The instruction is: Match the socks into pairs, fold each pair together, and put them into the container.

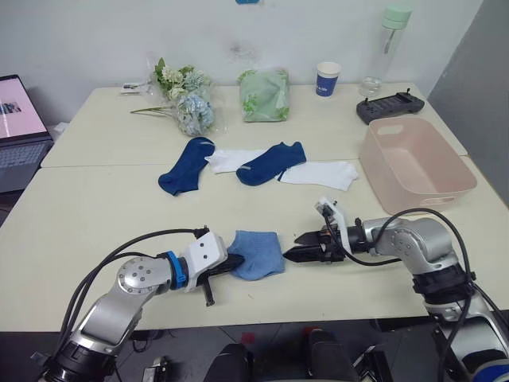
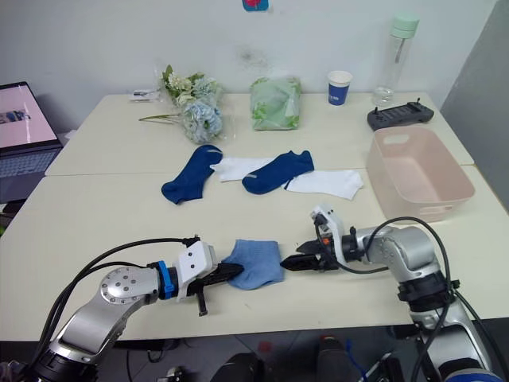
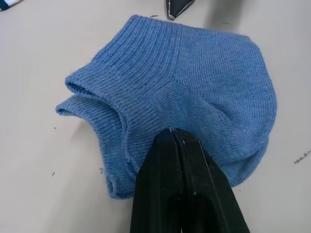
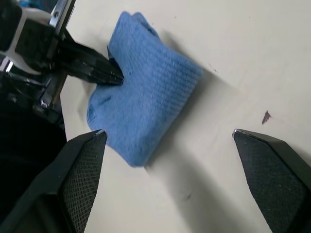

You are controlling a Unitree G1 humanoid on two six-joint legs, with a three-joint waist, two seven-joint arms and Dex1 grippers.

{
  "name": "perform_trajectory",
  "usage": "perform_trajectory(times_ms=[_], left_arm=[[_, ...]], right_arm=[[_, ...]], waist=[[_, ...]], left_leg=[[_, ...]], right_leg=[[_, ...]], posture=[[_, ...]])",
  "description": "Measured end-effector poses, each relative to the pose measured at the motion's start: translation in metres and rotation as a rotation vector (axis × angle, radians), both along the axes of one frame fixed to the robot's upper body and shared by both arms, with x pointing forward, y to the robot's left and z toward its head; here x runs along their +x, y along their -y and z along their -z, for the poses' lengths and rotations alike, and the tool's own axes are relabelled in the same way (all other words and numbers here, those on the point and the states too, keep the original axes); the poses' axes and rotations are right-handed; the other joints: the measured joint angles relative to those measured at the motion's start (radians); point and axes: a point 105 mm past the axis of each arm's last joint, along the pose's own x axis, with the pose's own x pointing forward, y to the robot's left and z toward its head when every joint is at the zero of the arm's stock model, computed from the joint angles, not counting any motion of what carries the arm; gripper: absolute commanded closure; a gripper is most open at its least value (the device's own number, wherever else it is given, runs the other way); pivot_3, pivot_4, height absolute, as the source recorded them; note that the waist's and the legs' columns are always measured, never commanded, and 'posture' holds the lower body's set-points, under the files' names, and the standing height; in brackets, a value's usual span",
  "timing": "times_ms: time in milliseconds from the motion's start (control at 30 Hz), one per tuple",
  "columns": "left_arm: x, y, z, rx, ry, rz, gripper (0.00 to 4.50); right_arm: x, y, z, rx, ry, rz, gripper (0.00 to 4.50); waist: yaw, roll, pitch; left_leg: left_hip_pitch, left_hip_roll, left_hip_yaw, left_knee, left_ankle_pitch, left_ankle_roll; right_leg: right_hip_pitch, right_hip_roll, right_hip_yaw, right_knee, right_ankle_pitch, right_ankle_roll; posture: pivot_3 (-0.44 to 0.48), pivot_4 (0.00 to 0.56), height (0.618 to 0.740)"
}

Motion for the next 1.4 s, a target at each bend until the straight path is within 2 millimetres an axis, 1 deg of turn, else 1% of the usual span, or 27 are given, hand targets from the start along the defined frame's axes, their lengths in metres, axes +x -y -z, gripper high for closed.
perform_trajectory(times_ms=[167, 400, 500, 600, 800, 900, 967, 1100, 1133, 1167, 1267, 1333, 1400], left_arm=[[0.0, -0.002, 0.001, -0.005, 0.005, -0.01, 4.5], [-0.004, -0.004, 0.002, -0.017, 0.019, -0.034, 4.5], [-0.005, -0.003, 0.002, -0.027, 0.021, -0.04, 4.5], [-0.005, -0.003, 0.002, -0.027, 0.028, -0.052, 4.5], [-0.004, -0.002, 0.002, -0.038, 0.029, -0.059, 4.5], [-0.004, -0.002, 0.002, -0.048, 0.03, -0.069, 4.5], [-0.005, -0.002, 0.001, -0.059, 0.028, -0.074, 4.5], [-0.008, -0.001, -0.005, -0.114, 0.013, -0.085, 4.5], [-0.009, -0.001, -0.01, -0.145, 0.008, -0.092, 4.11], [-0.009, -0.001, -0.018, -0.183, 0.004, -0.101, 3.91], [-0.008, -0.003, -0.044, -0.294, -0.01, -0.125, 2.99], [-0.006, -0.003, -0.063, -0.345, -0.015, -0.121, 2.37], [-0.001, 0.001, -0.083, -0.376, -0.003, -0.095, 1.72]], right_arm=[[0.002, -0.019, 0.0, 0.048, -0.075, 0.003, 0.04], [-0.007, -0.053, 0.004, 0.117, -0.182, -0.052, 0.04], [-0.009, -0.059, 0.005, 0.122, -0.189, -0.063, 0.04], [-0.009, -0.063, 0.007, 0.13, -0.189, -0.058, 0.68], [-0.006, -0.062, 0.016, 0.119, -0.213, -0.035, 2.78], [-0.006, -0.064, 0.013, 0.131, -0.205, -0.047, 3.88], [-0.007, -0.065, 0.009, 0.141, -0.197, -0.059, 4.49], [-0.007, -0.063, 0.008, 0.142, -0.192, -0.06, 4.49], [-0.006, -0.061, 0.008, 0.14, -0.187, -0.054, 4.5], [-0.003, -0.056, 0.006, 0.137, -0.176, -0.038, 4.5], [0.008, -0.035, -0.003, 0.129, -0.134, 0.029, 4.5], [0.016, -0.023, -0.017, 0.139, -0.083, 0.06, 4.5], [0.027, -0.007, -0.039, 0.138, -0.001, 0.095, 4.5]], waist=[[-0.001, 0.0, 0.0], [-0.002, 0.001, -0.001], [-0.001, 0.001, -0.001], [-0.001, 0.001, -0.001], [-0.001, 0.001, -0.001], [-0.001, 0.001, -0.001], [-0.001, 0.001, -0.001], [0.0, 0.001, -0.001], [0.001, 0.001, -0.001], [0.001, 0.001, -0.001], [0.006, 0.001, 0.0], [0.005, 0.001, 0.0], [0.006, 0.001, 0.001]], left_leg=[[0.001, 0.0, 0.0, 0.0, 0.0, 0.0], [0.001, 0.0, 0.0, -0.001, 0.0, 0.0], [0.001, 0.0, -0.001, -0.001, 0.0, 0.0], [0.001, 0.0, -0.001, -0.001, 0.0, 0.0], [0.001, 0.0, -0.001, -0.001, 0.0, 0.0], [0.001, 0.0, -0.001, -0.001, 0.0, 0.0], [0.002, 0.0, -0.001, -0.001, 0.0, 0.0], [0.001, 0.0, -0.001, -0.001, 0.0, 0.0], [0.001, 0.0, -0.001, 0.0, 0.0, 0.0], [0.0, 0.0, -0.002, 0.0, 0.0, 0.0], [-0.003, 0.0, -0.003, 0.001, 0.0, 0.0], [-0.003, 0.0, -0.002, 0.001, 0.0, 0.0], [-0.003, -0.001, -0.002, 0.001, 0.0, 0.0]], right_leg=[[0.0, 0.001, 0.0, 0.001, 0.0, 0.0], [0.0, 0.001, 0.0, 0.001, 0.0, 0.0], [0.0, 0.0, 0.0, 0.0, 0.0, 0.0], [0.0, 0.001, 0.0, 0.0, 0.0, 0.0], [0.0, 0.0, 0.0, 0.0, 0.0, 0.0], [0.0, 0.001, 0.0, 0.001, 0.0, 0.0], [0.001, 0.001, 0.0, 0.001, 0.0, 0.0], [0.001, 0.0, 0.0, 0.001, 0.0, 0.0], [0.001, 0.0, 0.0, 0.001, 0.0, 0.0], [0.0, 0.0, 0.0, 0.0, 0.0, 0.0], [-0.001, -0.001, -0.001, 0.0, 0.0, 0.0], [-0.001, -0.001, -0.001, 0.0, 0.0, 0.0], [-0.001, 0.0, -0.001, 0.0, 0.0, 0.0]], posture=[[0.0, 0.15, 0.74], [0.0, 0.15, 0.74], [0.0, 0.15, 0.74], [0.0, 0.15, 0.74], [0.0, 0.15, 0.74], [0.0, 0.15, 0.74], [0.0, 0.15, 0.74], [0.0, 0.15, 0.74], [0.0, 0.15, 0.74], [0.0, 0.15, 0.74], [0.0, 0.15, 0.74], [0.0, 0.15, 0.74], [0.0, 0.15, 0.74]])
